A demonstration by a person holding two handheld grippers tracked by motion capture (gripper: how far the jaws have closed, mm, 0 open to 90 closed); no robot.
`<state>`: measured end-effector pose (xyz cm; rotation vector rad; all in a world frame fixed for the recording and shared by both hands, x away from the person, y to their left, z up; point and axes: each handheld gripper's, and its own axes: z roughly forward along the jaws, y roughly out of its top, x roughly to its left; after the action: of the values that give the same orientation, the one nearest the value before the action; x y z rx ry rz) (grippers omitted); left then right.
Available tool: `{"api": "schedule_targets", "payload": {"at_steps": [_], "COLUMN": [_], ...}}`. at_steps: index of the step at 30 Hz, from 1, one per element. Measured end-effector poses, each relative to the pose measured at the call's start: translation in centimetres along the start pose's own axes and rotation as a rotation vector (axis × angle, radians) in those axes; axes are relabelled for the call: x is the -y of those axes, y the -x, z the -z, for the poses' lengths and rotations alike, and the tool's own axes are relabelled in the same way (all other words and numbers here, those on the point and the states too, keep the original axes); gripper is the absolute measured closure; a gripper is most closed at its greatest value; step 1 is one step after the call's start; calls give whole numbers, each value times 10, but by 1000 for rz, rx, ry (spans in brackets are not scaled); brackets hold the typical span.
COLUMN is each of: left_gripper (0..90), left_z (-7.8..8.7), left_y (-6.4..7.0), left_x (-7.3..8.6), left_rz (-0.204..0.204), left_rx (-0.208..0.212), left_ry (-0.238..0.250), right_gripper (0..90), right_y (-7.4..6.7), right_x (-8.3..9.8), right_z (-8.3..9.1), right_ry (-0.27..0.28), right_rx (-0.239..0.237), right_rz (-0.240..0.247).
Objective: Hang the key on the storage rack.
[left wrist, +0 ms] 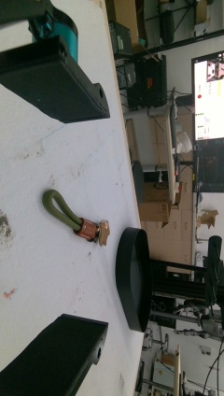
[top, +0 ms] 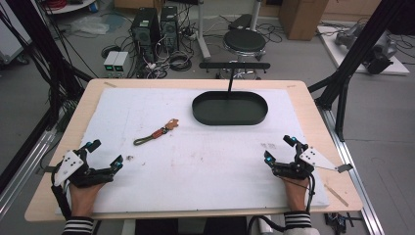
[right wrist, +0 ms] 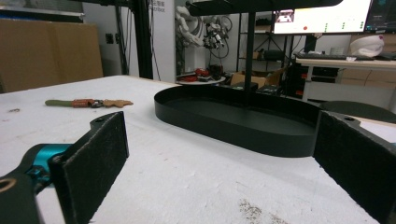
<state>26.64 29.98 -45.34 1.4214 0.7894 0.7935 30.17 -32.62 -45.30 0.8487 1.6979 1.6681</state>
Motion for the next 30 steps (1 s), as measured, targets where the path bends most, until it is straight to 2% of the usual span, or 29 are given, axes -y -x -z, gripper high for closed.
{"api": "schedule_targets", "payload": {"at_steps": [18, 21, 22, 24, 27, 30], "left_gripper": [17, 17, 17, 17, 17, 17], "left_z": [0, -1, -1, -3, -4, -9], "left_y": [0, -2, -3, -8, -11, -16], "left_x": [0, -2, -3, -12, -19, -32], "left_rz": [12, 13, 5, 6, -8, -19], "left_rx": [-6, -6, -1, 41, 50, 84], "left_ry": [-1, -16, -26, -26, -36, -59], "right_gripper": [29, 29, 29, 29, 29, 29], "right_y": [-2, -2, -2, -2, -2, -2], "right_x": [0, 0, 0, 0, 0, 0], "right_z": [0, 0, 0, 0, 0, 0], "right_ry": [-2, -2, -2, -1, -2, -2], "right_rx": [4, 3, 3, 3, 3, 4], "right_rz": [11, 10, 10, 9, 10, 13]}}
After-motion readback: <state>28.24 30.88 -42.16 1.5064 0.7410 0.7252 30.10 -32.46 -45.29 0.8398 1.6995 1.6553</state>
